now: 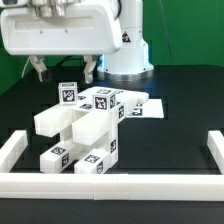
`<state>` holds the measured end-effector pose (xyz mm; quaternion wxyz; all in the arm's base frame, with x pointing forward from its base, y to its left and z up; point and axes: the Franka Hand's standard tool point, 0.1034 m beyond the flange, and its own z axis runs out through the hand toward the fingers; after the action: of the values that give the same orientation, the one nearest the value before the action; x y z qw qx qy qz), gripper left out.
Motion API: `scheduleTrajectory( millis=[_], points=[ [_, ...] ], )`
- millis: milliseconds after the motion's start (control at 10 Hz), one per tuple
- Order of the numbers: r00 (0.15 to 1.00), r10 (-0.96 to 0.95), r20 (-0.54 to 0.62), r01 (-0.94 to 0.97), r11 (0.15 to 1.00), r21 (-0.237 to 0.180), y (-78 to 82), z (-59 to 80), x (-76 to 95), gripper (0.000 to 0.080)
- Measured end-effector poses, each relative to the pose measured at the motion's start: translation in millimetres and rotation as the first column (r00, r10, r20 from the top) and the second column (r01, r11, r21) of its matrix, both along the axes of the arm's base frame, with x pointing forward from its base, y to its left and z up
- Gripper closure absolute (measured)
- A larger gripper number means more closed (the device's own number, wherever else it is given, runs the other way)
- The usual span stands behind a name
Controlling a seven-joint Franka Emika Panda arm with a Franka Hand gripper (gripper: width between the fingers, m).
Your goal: Assemble chair
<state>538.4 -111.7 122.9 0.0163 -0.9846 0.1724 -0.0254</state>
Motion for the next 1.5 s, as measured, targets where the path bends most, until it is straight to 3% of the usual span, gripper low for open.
scheduleTrajectory(
  millis=[500, 600, 700, 800, 900, 1100, 1300, 1500],
  points=[
    [1.000, -0.022, -0.016, 0.021, 0.999, -0.027, -2.0, -11.3, -1.6, 0.0150],
    [0.999, -0.040, -0.016, 0.040, 0.999, -0.026, -2.0, -11.4, -1.6, 0.0260],
    [0.999, -0.048, -0.016, 0.047, 0.999, -0.026, -2.0, -11.5, -1.7, 0.0260],
    [0.994, -0.112, -0.015, 0.111, 0.994, -0.021, -1.6, -11.5, -1.6, 0.0444],
    [0.975, -0.221, -0.016, 0.221, 0.975, -0.016, -1.6, -11.7, -1.6, 0.0517],
    [0.945, -0.327, -0.017, 0.327, 0.945, -0.012, -1.4, -11.7, -1.6, 0.0517],
    [0.863, -0.505, -0.021, 0.505, 0.863, -0.001, -1.1, -12.4, -1.4, 0.0517],
    [0.706, -0.707, -0.023, 0.708, 0.707, 0.002, -6.0, -12.4, 4.5, 0.0517]
  ],
)
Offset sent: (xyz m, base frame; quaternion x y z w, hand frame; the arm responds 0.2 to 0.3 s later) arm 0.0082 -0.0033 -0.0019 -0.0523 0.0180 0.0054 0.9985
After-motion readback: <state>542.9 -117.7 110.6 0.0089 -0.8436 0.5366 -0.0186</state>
